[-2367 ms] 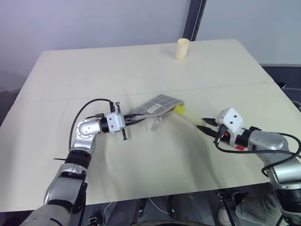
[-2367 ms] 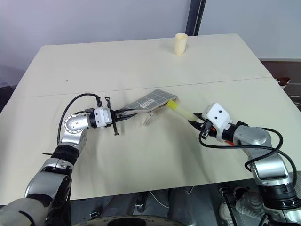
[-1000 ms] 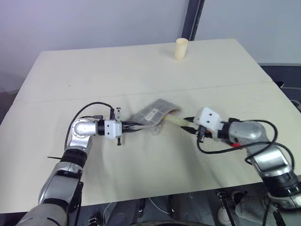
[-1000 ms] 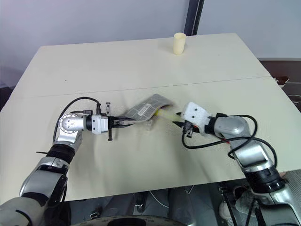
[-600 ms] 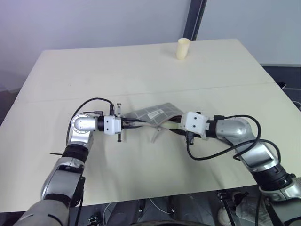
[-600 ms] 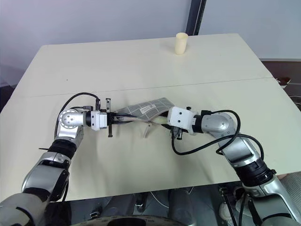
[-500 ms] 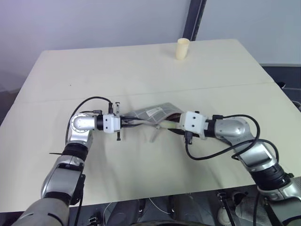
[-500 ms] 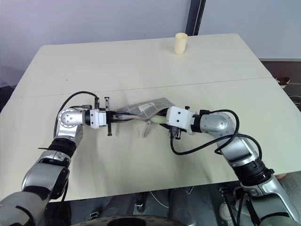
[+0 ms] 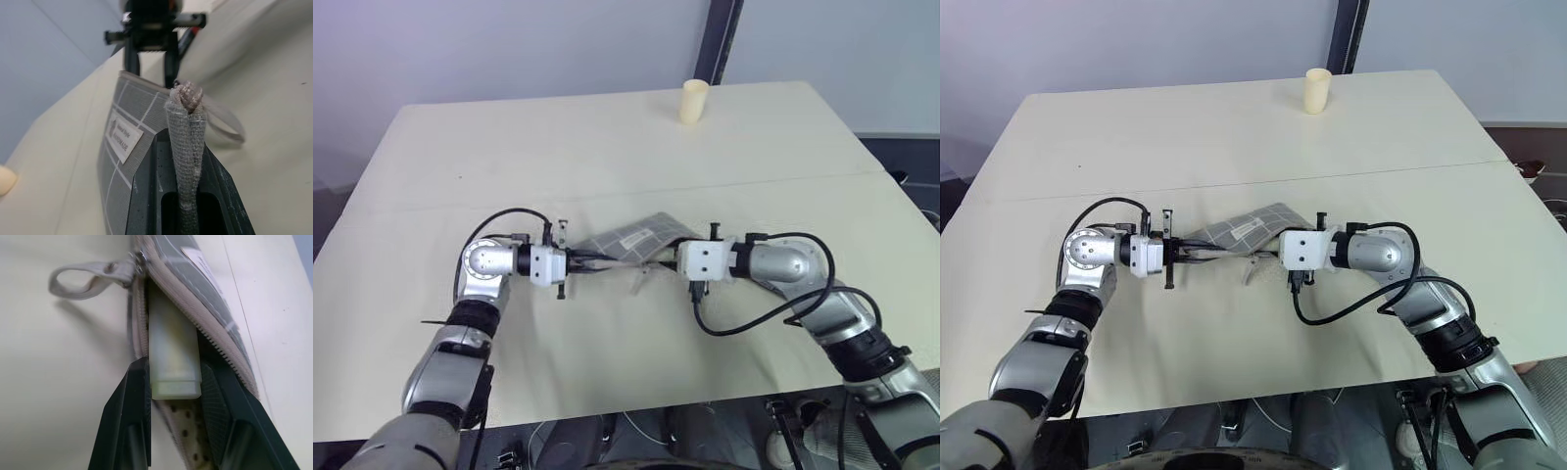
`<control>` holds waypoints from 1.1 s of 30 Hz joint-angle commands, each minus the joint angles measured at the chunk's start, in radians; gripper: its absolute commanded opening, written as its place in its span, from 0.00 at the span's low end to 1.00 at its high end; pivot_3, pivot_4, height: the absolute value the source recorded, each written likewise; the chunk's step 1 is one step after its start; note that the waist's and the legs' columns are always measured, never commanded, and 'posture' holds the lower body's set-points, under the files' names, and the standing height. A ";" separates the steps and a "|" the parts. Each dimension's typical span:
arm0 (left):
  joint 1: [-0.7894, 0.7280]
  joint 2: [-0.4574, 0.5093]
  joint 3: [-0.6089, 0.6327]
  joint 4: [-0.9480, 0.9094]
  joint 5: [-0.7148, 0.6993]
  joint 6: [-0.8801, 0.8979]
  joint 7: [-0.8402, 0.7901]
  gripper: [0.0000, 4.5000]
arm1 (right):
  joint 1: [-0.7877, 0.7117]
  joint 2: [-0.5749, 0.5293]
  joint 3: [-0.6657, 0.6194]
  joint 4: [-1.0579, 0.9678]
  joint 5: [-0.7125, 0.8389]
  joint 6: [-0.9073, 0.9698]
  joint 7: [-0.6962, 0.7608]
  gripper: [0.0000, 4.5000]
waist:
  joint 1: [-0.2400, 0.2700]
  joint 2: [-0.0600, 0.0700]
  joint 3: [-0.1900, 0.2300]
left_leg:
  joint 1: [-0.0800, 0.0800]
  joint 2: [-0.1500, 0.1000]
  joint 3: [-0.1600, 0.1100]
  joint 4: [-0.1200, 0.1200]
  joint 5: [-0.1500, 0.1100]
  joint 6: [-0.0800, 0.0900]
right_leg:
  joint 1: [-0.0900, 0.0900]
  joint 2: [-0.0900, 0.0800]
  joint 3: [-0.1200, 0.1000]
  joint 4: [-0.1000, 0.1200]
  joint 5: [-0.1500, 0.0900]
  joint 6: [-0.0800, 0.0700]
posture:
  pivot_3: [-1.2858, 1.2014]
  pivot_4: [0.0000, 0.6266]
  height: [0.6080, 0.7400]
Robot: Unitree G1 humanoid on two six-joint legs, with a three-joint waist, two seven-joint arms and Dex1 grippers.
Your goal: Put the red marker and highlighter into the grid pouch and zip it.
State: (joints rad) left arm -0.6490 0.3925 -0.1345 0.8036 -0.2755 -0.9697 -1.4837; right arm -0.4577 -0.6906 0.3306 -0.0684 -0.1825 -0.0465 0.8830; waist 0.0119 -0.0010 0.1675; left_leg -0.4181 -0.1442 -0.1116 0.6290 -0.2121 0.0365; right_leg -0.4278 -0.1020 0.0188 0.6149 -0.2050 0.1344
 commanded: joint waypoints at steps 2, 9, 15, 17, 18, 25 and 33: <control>0.005 0.000 -0.003 -0.073 -0.024 -0.002 0.010 0.00 | -0.011 0.036 -0.010 0.002 0.011 -0.061 -0.014 0.19 | 0.000 0.000 0.000 | 0.000 0.000 0.000 0.000 0.000 0.000 | 0.000 0.000 0.000 0.000 0.000 0.000 | 0.52 0.24 0.98; 0.014 0.018 0.006 -0.089 -0.006 0.038 0.055 0.00 | 0.031 0.038 -0.106 -0.049 0.090 -0.006 -0.023 0.94 | 0.001 0.000 0.000 | 0.000 0.000 0.000 0.001 0.000 0.000 | 0.000 0.000 0.000 0.001 0.000 0.000 | 0.52 0.24 0.98; 0.031 0.026 0.007 -0.090 0.035 0.047 0.137 0.00 | 0.203 0.049 -0.316 -0.345 0.456 0.391 -0.017 0.99 | 0.002 0.000 0.000 | 0.000 0.000 -0.002 -0.001 0.000 0.000 | 0.000 0.000 0.001 0.000 0.000 0.000 | 0.52 0.24 0.98; 0.033 0.016 0.005 -0.097 0.046 0.055 0.169 0.00 | 0.268 0.050 -0.391 -0.423 0.538 0.478 -0.047 0.99 | 0.004 0.000 0.000 | 0.000 0.000 -0.002 -0.001 0.000 0.000 | 0.001 0.000 0.001 0.000 0.000 0.000 | 0.52 0.24 0.98; 0.036 0.013 0.004 -0.101 0.050 0.058 0.181 0.00 | 0.296 0.048 -0.423 -0.453 0.562 0.511 -0.064 0.99 | 0.003 0.000 0.000 | 0.000 0.000 -0.002 -0.001 0.000 0.000 | 0.001 0.000 0.000 0.000 0.000 0.000 | 0.52 0.24 0.98; 0.045 -0.003 -0.015 -0.112 0.073 0.057 0.227 0.00 | 0.621 -0.039 -0.693 -0.501 0.587 0.611 -0.086 0.99 | 0.008 0.000 0.000 | 0.000 0.000 -0.001 0.001 0.000 0.000 | 0.003 -0.001 0.000 -0.001 0.000 -0.001 | 0.52 0.24 0.98; 0.017 -0.015 -0.035 -0.077 0.082 0.043 0.223 0.00 | 0.787 -0.087 -0.797 -0.368 0.551 0.636 -0.102 0.99 | 0.001 0.000 0.000 | 0.000 0.001 0.000 0.001 0.000 0.000 | 0.006 -0.001 0.001 0.000 -0.002 -0.003 | 0.52 0.24 0.98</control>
State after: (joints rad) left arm -0.6043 0.3792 -0.1734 0.7299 -0.1946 -0.9116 -1.2647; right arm 0.3329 -0.7676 -0.4373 -0.4475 0.3729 0.5860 0.7906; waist 0.0132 -0.0006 0.1671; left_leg -0.4177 -0.1429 -0.1121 0.6302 -0.2122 0.0362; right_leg -0.4223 -0.1027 0.0202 0.6149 -0.2070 0.1312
